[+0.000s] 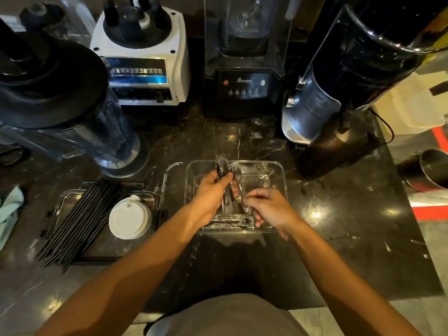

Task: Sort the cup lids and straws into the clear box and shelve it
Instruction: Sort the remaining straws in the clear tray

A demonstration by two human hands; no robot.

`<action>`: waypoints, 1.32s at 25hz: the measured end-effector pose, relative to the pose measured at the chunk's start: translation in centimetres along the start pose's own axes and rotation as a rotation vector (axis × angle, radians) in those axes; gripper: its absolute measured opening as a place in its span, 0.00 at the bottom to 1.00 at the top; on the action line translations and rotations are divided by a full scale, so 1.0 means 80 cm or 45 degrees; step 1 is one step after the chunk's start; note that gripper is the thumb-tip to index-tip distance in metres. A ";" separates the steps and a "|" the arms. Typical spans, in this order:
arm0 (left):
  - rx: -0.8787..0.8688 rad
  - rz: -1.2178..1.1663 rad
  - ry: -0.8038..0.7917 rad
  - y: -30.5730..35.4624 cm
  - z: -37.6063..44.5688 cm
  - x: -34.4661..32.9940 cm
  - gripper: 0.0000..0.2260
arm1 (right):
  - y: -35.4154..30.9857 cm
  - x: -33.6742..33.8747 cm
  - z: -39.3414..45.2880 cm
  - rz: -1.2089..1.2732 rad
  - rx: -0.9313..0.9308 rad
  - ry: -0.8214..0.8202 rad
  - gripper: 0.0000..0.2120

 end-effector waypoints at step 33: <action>-0.207 0.105 0.051 0.061 -0.015 0.052 0.13 | -0.006 -0.063 0.037 -1.667 0.739 -0.330 0.09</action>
Point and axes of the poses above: each hand's wrist, its own z-axis towards the middle knuckle, its own x-axis out of the back of the hand, y = z × x, the point moved 4 cm from there along z, towards the middle knuckle, and after that the axes turned 10 degrees about y, right-handed, at the moved point
